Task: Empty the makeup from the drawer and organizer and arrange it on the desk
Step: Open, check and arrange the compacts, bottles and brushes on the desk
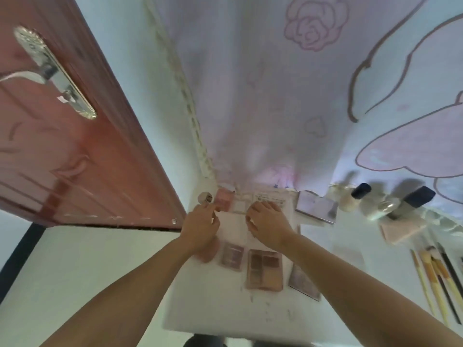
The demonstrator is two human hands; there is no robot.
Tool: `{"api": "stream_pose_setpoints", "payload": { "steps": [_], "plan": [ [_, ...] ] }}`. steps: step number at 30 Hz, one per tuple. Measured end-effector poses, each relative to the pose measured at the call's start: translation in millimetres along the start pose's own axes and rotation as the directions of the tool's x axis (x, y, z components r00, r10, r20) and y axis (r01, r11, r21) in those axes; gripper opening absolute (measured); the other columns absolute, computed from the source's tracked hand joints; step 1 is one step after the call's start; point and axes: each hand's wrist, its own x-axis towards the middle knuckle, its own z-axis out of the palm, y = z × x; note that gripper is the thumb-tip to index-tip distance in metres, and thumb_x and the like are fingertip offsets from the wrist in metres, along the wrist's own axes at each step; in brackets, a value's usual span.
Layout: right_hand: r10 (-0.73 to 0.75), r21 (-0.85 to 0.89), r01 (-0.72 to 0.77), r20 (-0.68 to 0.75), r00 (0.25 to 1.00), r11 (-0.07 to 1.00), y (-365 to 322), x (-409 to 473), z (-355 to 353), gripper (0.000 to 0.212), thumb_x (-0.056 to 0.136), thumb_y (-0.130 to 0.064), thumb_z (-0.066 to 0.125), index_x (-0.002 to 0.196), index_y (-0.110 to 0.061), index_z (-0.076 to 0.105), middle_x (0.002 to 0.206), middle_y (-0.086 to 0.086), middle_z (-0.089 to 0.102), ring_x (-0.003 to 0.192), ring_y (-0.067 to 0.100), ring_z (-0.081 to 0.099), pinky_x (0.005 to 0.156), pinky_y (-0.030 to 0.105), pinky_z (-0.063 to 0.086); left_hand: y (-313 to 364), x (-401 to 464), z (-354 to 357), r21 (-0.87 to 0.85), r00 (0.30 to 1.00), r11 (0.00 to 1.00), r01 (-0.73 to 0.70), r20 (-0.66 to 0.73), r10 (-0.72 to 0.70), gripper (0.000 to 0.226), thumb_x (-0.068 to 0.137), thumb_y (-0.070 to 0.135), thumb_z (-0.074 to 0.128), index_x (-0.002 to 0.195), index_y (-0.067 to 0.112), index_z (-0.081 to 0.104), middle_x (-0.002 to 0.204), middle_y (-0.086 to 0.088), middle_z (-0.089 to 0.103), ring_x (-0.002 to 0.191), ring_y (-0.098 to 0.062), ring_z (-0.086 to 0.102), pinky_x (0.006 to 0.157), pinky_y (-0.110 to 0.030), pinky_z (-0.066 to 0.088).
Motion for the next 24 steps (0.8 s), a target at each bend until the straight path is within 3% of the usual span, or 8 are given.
{"api": "stream_pose_setpoints", "payload": {
  "steps": [3,6,8,11,16,19,22,24],
  "plan": [
    [-0.019,0.065,0.019,0.005,1.0,0.998,-43,51,6,0.034,0.097,-0.023,0.037,0.123,-0.012,0.056,0.129,0.008,0.052,0.122,0.029,0.047,0.106,0.038,0.029,-43,13,-15,-0.088,0.996,0.992,0.087,0.026,-0.085,0.035,0.087,0.012,0.053,0.123,0.01,0.053,0.102,-0.01,0.058,0.097,-0.027,0.055,0.088,-0.043,0.045],
    [0.008,0.066,-0.011,0.044,0.999,0.998,-69,93,17,0.028,0.096,-0.02,0.042,0.121,-0.017,0.054,0.133,0.002,0.046,0.126,0.022,0.041,0.106,0.034,0.029,-69,31,-16,-0.145,0.987,0.978,0.149,0.083,-0.138,0.048,0.089,0.015,0.055,0.135,0.011,0.044,0.114,-0.01,0.054,0.105,-0.025,0.053,0.092,-0.04,0.045],
    [0.047,0.069,-0.052,0.082,0.996,0.996,-77,109,24,0.022,0.093,-0.02,0.046,0.113,-0.019,0.055,0.133,0.001,0.044,0.126,0.022,0.04,0.105,0.035,0.031,-75,40,-12,-0.136,0.987,0.982,0.133,0.113,-0.118,0.05,0.087,0.018,0.056,0.136,0.012,0.043,0.115,-0.009,0.052,0.107,-0.026,0.051,0.092,-0.04,0.045],
    [0.07,0.009,-0.072,0.129,0.989,0.997,-81,119,32,0.019,0.089,-0.023,0.052,0.107,-0.018,0.052,0.127,0.001,0.048,0.123,0.024,0.042,0.101,0.037,0.033,-81,52,-3,-0.07,0.993,0.996,0.06,0.107,-0.052,0.035,0.08,0.025,0.055,0.114,0.015,0.053,0.103,-0.008,0.056,0.099,-0.029,0.052,0.081,-0.04,0.046],
    [0.124,0.019,-0.129,0.151,0.981,0.991,-82,120,34,0.024,0.088,-0.027,0.055,0.109,-0.018,0.049,0.123,0.003,0.05,0.118,0.026,0.045,0.1,0.038,0.035,-83,55,-4,-0.131,0.993,0.991,0.019,0.121,-0.003,0.043,0.08,0.027,0.06,0.121,0.019,0.051,0.11,-0.005,0.054,0.103,-0.026,0.047,0.087,-0.04,0.045],
    [0.217,0.252,-0.246,0.136,0.967,0.936,-89,118,21,0.031,0.086,-0.028,0.06,0.114,-0.018,0.048,0.12,0.003,0.054,0.112,0.023,0.048,0.096,0.037,0.04,-83,50,-17,-0.276,0.993,0.961,-0.009,0.112,0.042,0.056,0.08,0.022,0.066,0.132,0.019,0.045,0.125,-0.005,0.047,0.115,-0.021,0.043,0.096,-0.036,0.042],
    [0.317,0.574,-0.382,0.214,0.924,0.725,-96,110,-1,0.048,0.083,-0.035,0.065,0.124,-0.02,0.046,0.113,-0.001,0.061,0.107,0.016,0.055,0.096,0.034,0.044,-79,40,-37,-0.357,0.992,0.929,-0.097,0.038,0.118,0.052,0.08,0.024,0.07,0.127,0.017,0.049,0.124,0.001,0.05,0.112,-0.014,0.046,0.094,-0.027,0.041],
    [0.312,0.635,-0.421,0.283,0.907,0.647,-100,100,-18,0.048,0.084,-0.036,0.065,0.126,-0.021,0.049,0.11,-0.005,0.059,0.104,0.012,0.056,0.091,0.027,0.044,-71,31,-50,-0.377,0.987,0.917,-0.13,0.039,0.156,0.048,0.082,0.028,0.07,0.125,0.019,0.051,0.119,0.005,0.052,0.109,-0.011,0.048,0.092,-0.024,0.041]
  ]
}}
